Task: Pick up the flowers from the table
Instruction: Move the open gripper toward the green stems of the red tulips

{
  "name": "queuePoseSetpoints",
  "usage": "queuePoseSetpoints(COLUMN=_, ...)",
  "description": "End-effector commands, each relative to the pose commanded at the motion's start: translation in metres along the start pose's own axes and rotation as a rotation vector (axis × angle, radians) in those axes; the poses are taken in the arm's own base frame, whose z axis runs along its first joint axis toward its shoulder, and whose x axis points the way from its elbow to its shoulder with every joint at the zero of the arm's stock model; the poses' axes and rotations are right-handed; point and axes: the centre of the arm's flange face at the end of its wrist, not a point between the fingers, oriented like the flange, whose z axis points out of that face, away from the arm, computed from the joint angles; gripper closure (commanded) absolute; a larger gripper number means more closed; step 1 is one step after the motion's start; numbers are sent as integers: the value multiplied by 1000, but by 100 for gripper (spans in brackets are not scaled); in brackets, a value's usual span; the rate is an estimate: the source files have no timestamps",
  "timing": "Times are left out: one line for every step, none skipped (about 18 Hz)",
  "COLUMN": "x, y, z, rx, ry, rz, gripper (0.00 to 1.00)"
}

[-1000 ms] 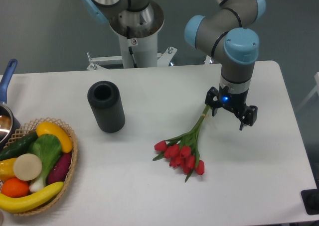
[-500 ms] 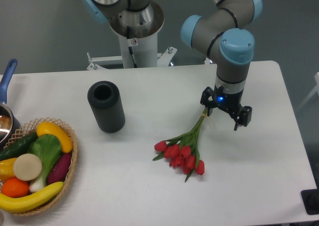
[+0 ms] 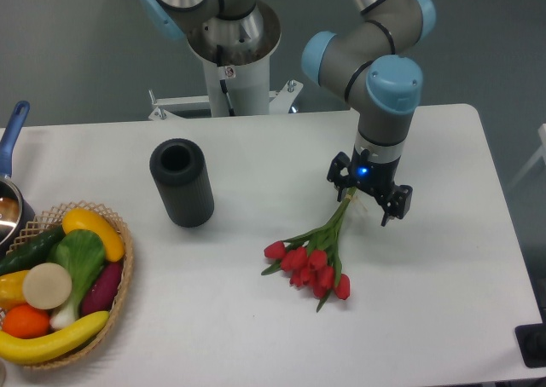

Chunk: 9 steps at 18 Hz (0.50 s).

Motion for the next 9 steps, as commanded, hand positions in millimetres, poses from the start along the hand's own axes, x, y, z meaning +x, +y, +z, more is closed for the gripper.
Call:
queuePoseSetpoints(x=6, y=-2, z=7, rx=-5, ry=20, rz=5, gripper=0)
queuePoseSetpoints(x=13, y=-3, z=16, rx=-8, ry=35, rz=10, gripper=0)
queuePoseSetpoints(x=17, y=-2, z=21, rx=-12, ry=46, rz=12, gripper=0)
queuePoseSetpoints(x=16, y=-2, z=21, rx=-18, ry=45, rz=12, gripper=0)
queuePoseSetpoints(x=17, y=0, z=23, rx=-36, ry=47, rz=13, gripper=0)
queuePoseSetpoints(x=21, y=-1, z=27, rx=-45, ry=60, rz=14, gripper=0)
queuePoseSetpoints(x=26, y=-4, z=31, rx=-48, ry=69, rz=22, gripper=0)
queuePoseSetpoints(x=30, y=-6, z=34, rx=-52, ry=77, rz=26, gripper=0)
queuePoseSetpoints(x=31, y=-6, z=37, rx=-53, ry=80, rz=23, gripper=0)
